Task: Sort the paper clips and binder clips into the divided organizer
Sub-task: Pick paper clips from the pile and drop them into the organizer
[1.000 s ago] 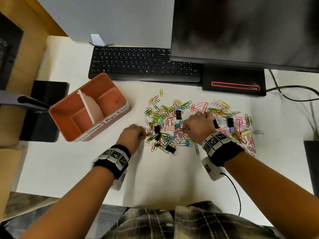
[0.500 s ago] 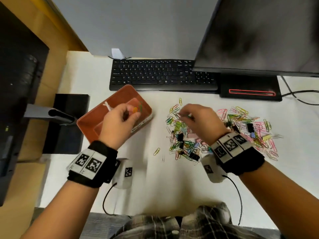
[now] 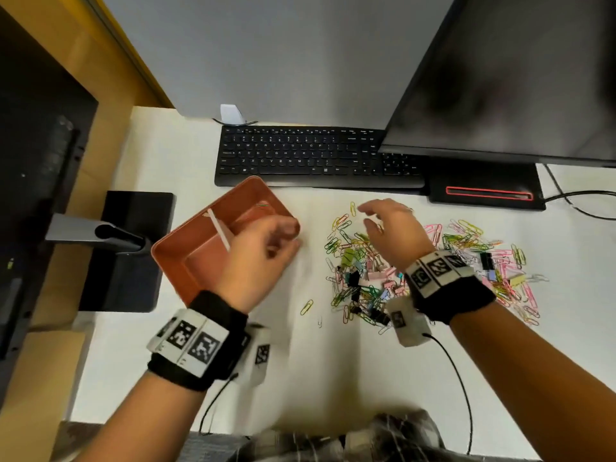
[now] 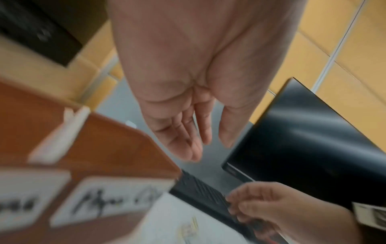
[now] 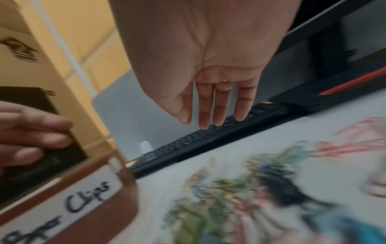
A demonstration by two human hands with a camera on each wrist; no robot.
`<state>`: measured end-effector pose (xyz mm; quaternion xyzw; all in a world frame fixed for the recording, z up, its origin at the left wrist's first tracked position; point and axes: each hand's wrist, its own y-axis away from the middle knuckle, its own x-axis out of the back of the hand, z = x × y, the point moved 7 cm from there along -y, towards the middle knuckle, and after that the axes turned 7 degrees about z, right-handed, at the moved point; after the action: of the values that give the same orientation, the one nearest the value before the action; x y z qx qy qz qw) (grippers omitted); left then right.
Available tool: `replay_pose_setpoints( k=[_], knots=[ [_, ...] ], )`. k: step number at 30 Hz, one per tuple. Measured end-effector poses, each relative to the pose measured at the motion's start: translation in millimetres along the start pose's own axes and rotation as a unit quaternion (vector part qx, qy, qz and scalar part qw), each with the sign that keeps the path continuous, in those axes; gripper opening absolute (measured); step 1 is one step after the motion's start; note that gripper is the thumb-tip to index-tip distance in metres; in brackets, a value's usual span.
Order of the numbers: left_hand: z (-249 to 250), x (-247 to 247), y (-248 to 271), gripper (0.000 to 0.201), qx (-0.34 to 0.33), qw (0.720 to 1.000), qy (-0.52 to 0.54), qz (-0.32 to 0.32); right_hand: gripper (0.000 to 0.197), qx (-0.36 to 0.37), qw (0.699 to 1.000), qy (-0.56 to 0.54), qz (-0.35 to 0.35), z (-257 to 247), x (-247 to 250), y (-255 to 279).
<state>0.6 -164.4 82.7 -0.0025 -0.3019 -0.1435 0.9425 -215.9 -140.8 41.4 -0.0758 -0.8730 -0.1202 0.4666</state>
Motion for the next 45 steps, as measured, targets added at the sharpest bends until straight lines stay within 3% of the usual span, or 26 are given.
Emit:
replay_pose_setpoints(
  k=[3,6,11,16,19,23,26,30,35,41,45],
  knots=[
    [-3.7,-55.3,12.1,0.046,0.009,0.996,-0.029,-0.087,0.033,-0.047,0.999,0.012,-0.003,50.8,10.7,-5.7],
    [-16.2,-99.9,11.1,0.060,0.021,0.988,-0.082,-0.125,0.037,-0.035,0.998,0.022,-0.045,65.3,6.1,-23.6],
    [-39.5,-134.5,-4.3,0.075,0.089,0.981,-0.123,-0.122,0.046,0.035,0.989,0.045,-0.138,47.7,-30.6,-47.5],
    [-46.9,-146.3,-19.2,0.065,0.051,0.983,-0.161,-0.068,0.072,0.115,0.960,0.126,-0.220,39.2,-66.3,-46.8],
    [-52.6,-147.6,-27.8,0.058,0.045,0.987,-0.148,-0.044,0.067,0.139,0.961,0.135,-0.199,40.9,-65.8,-39.9],
    [-56.9,-148.1,-32.9,0.030,0.031,0.991,-0.127,-0.032,0.036,0.152,0.975,0.086,-0.141,46.9,-55.6,-27.3],
    [-60.7,-146.9,-32.1,0.024,0.035,0.991,-0.122,-0.036,0.020,0.142,0.979,0.073,-0.130,51.1,-53.5,-18.0],
    [-59.0,-150.4,-34.0,0.012,0.022,0.984,-0.164,-0.066,0.022,0.078,0.984,0.065,-0.145,57.7,-54.4,-15.3],
    [-52.6,-149.3,-32.7,0.012,0.014,0.981,-0.176,-0.075,0.022,0.025,0.981,0.065,-0.182,61.3,-53.7,-10.0],
    [-17.1,-109.1,-21.1,0.008,-0.013,0.993,-0.118,-0.015,0.019,0.043,0.994,-0.004,-0.097,50.1,-24.5,2.9],
    [4.2,-49.6,-12.8,0.007,0.000,0.997,-0.048,0.053,0.016,0.088,0.994,-0.052,-0.036,2.4,3.2,-0.4]
  ],
)
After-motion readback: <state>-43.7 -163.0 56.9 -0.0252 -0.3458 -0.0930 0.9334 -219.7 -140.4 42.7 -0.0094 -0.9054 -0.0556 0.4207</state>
